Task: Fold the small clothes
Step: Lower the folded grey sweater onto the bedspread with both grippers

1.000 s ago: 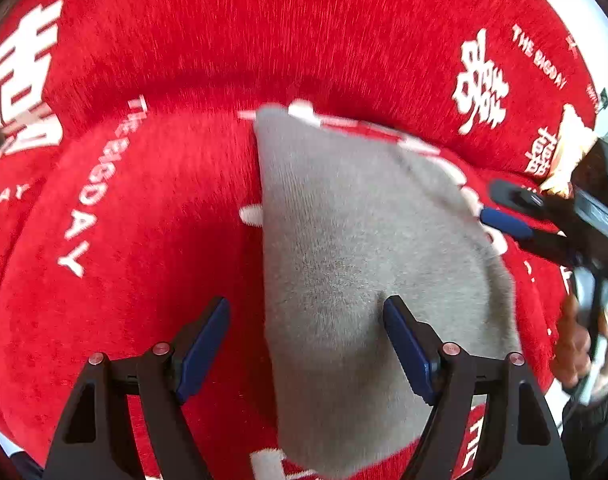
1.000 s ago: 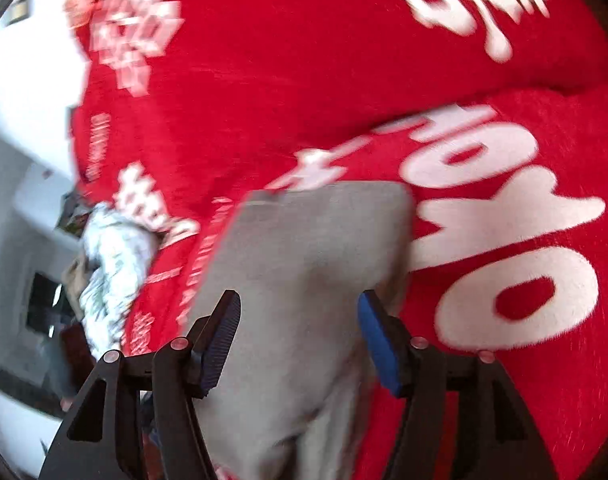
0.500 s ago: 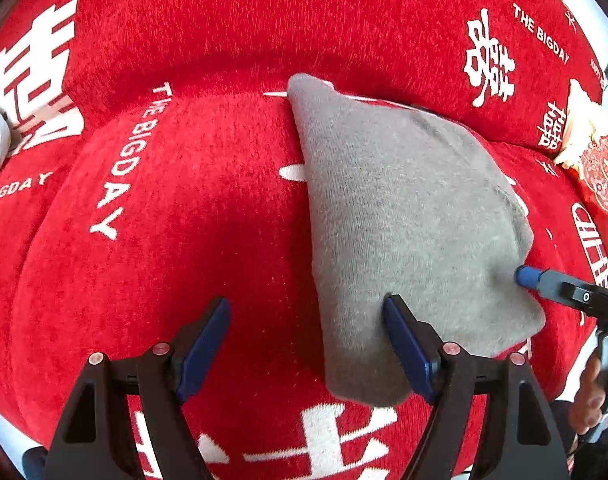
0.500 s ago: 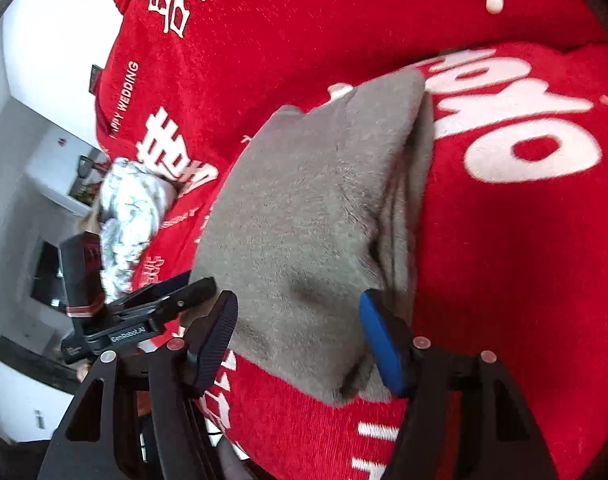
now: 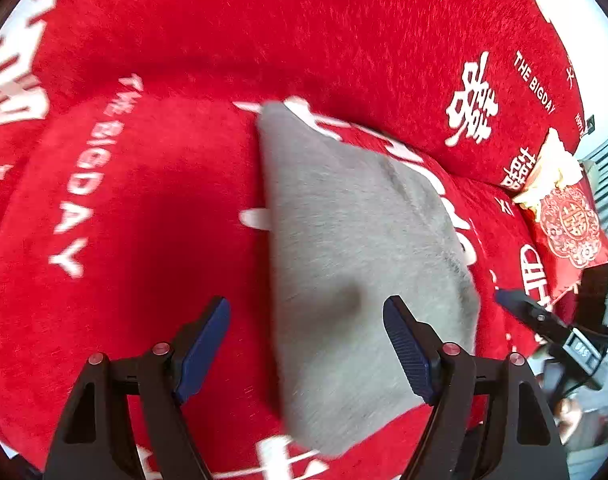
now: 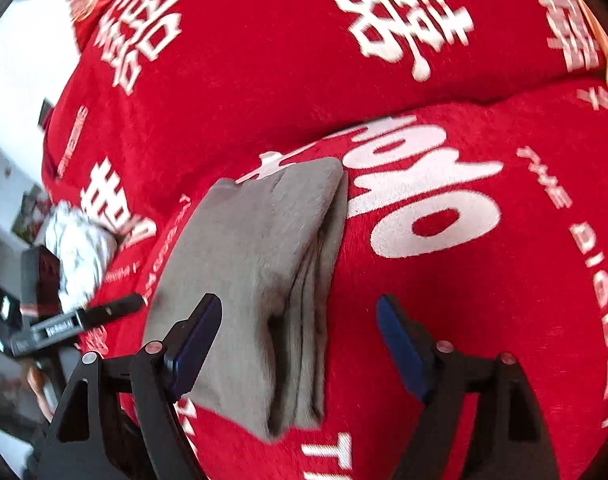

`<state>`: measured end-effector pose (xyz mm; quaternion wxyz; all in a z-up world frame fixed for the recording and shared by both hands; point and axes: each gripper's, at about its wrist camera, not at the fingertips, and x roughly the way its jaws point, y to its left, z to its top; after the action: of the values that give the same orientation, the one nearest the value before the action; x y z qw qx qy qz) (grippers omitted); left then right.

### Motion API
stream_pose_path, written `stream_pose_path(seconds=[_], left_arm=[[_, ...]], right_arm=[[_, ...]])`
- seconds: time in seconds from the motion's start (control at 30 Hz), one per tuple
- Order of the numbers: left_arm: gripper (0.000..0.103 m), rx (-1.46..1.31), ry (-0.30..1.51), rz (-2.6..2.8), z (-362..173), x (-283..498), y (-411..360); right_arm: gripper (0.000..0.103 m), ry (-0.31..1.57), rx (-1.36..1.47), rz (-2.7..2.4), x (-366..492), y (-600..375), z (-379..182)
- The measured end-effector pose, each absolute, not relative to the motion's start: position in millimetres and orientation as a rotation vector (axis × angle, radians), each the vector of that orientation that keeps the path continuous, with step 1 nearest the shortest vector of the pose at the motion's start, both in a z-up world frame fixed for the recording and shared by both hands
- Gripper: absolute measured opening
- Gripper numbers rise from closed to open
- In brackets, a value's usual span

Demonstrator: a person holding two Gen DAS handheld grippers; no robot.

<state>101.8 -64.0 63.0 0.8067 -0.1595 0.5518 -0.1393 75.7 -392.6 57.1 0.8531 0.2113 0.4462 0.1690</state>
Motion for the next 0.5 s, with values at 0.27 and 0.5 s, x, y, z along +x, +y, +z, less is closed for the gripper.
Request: stream_pose_path(seconds=[0.27, 0.5], left_arm=[[0.080, -0.296, 1.236, -0.280, 41, 130, -92], [0.080, -0.284, 1.242, -0.303, 30, 144, -97]], right_arm=[[0.083, 1.030, 0.603, 0.370, 111, -383, 17], [0.083, 1.067, 0.599, 0.381, 131, -372, 3]])
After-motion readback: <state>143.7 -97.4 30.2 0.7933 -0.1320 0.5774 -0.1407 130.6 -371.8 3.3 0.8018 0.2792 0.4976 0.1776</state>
